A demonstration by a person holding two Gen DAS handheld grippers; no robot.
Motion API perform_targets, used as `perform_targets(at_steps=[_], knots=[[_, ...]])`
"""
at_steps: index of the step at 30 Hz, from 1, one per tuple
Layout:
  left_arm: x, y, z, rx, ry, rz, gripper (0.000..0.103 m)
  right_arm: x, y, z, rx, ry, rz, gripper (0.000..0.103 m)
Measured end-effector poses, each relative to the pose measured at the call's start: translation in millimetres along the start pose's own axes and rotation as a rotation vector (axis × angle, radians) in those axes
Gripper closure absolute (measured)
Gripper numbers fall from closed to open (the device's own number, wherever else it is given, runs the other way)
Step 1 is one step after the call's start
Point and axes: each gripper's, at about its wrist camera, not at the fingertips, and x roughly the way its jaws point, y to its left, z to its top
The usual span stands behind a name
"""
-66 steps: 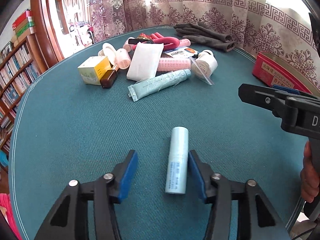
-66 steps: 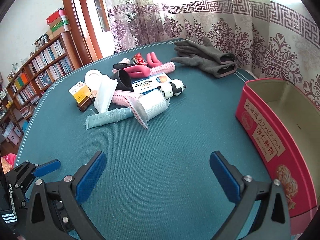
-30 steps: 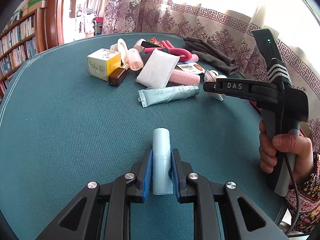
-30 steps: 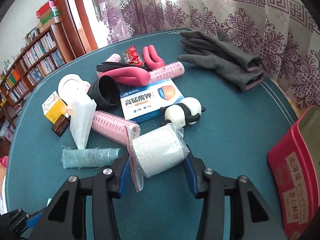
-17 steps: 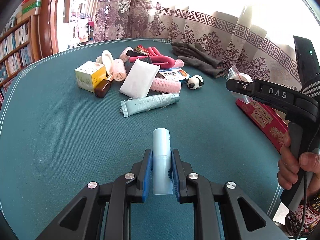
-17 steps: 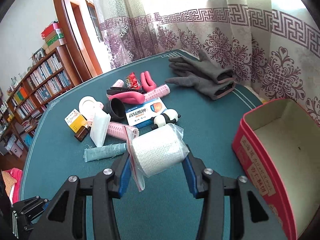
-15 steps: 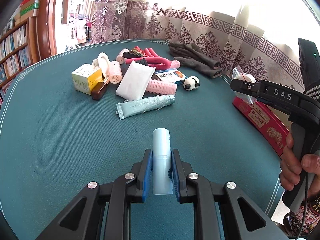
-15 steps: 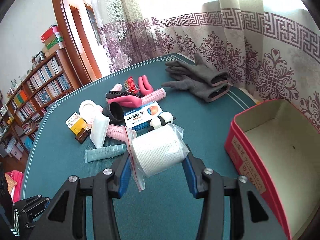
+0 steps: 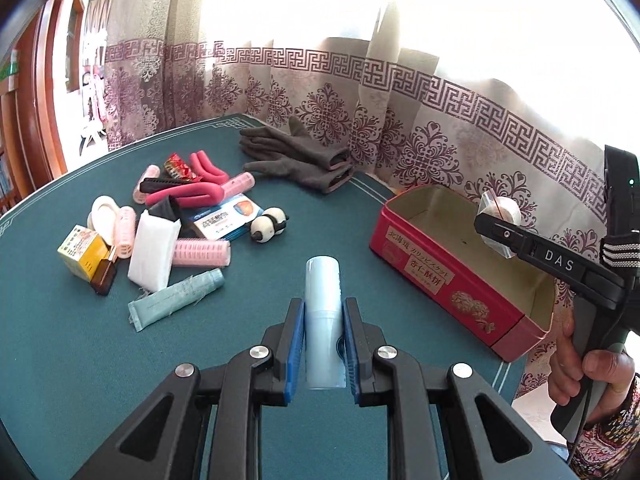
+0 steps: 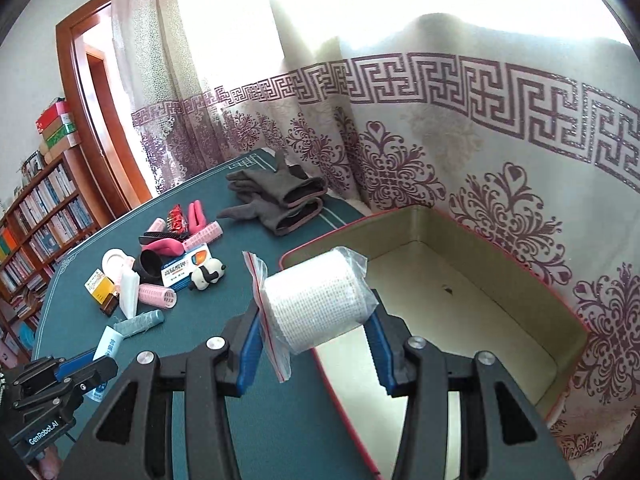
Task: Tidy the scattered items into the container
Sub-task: 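Carry both held items into the red tin and open both tools, then move both open tools back from the tin toward the scattered items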
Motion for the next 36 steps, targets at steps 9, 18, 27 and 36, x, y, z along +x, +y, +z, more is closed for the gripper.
perform_targets(at_steps=[9,18,27,36], knots=[[22.2,-70.6,44.3,0.112,-0.032,-0.099,0.083,-3.0,-55.8,-5.0,0.058,0.008,-0.070,0.052],[47.9,-123.0,78.0,0.186,-0.039,-0.164,0.083,-5.1,-76.2,-4.1,0.057,-0.008,-0.123,0.052],[40.0,-126.7,88.0,0.166,-0.144,-0.122,0.002,-12.3,-88.8,-3.8,0.091,-0.050,-0.159,0.014],[42.0,-88.0,83.4,0.064,-0.107,-0.046,0.001,-7.3,-87.6,-8.5,0.108,-0.025,-0.163,0.013]])
